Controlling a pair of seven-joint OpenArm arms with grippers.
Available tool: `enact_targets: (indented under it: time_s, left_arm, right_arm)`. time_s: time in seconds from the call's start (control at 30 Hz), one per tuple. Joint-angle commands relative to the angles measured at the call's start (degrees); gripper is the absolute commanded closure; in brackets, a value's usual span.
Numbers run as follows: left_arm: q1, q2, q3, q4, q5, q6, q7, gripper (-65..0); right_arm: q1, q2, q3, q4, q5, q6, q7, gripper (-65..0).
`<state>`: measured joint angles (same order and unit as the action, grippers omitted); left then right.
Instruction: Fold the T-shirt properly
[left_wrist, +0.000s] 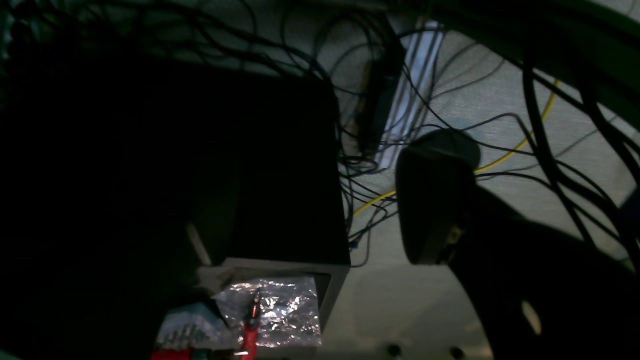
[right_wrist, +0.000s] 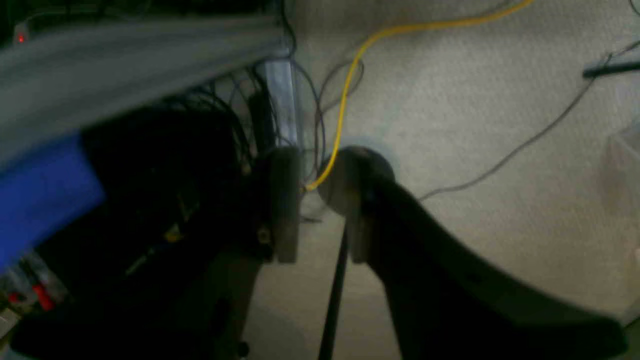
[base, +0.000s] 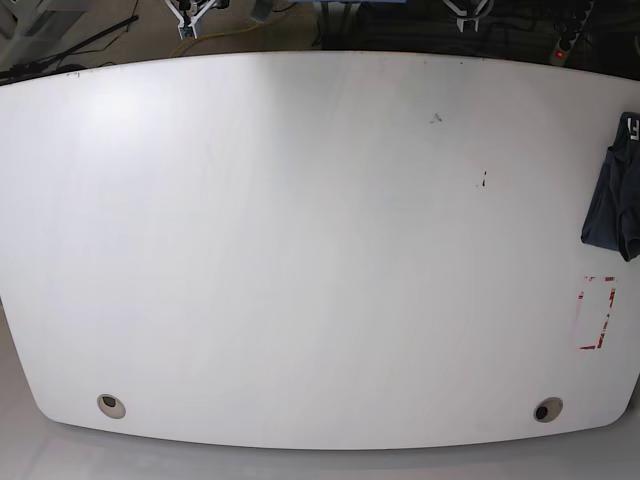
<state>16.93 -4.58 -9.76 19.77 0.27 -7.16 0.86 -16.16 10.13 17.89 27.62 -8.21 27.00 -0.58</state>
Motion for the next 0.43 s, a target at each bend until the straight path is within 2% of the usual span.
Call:
enact_targets:
  time_s: [0.0,0.1,0.2,0.33,0.4]
  left_arm:
    - [-3.87,-0.74,-0.04,-7.59,0.03,-0.01,-2.49,-44.6]
    - [-6.77,-0.74,-0.04,-11.02,0.12,0.08,-3.81,-44.6]
    - [-8.09,-0.48,-0.04,-11.02,0.12,0.34,-2.05,-44.6]
    - [-8.18,-0.39,0.92,-10.93,0.12,2.98,-1.87,-44.6]
    - [-8.71,-0.39,2.07,-10.85,-0.05,3.16,-1.96,-44.9]
  right_arm:
    - [1.44,0.73,0.09,-2.69,-0.1,-0.24,0.1,-15.2]
    - [4.34,0.73,0.09,-6.03,-0.1,-0.32,0.1,-15.2]
    - [7.42,0.73,0.09,-9.55,-0.19,-1.64,0.01,-15.2]
    - [8.47,0.64,0.09,-10.87,-0.19,-2.08,0.01,-15.2]
    - [8.47,0.55,0.09,-10.87,-0.19,-2.08,0.01,-15.2]
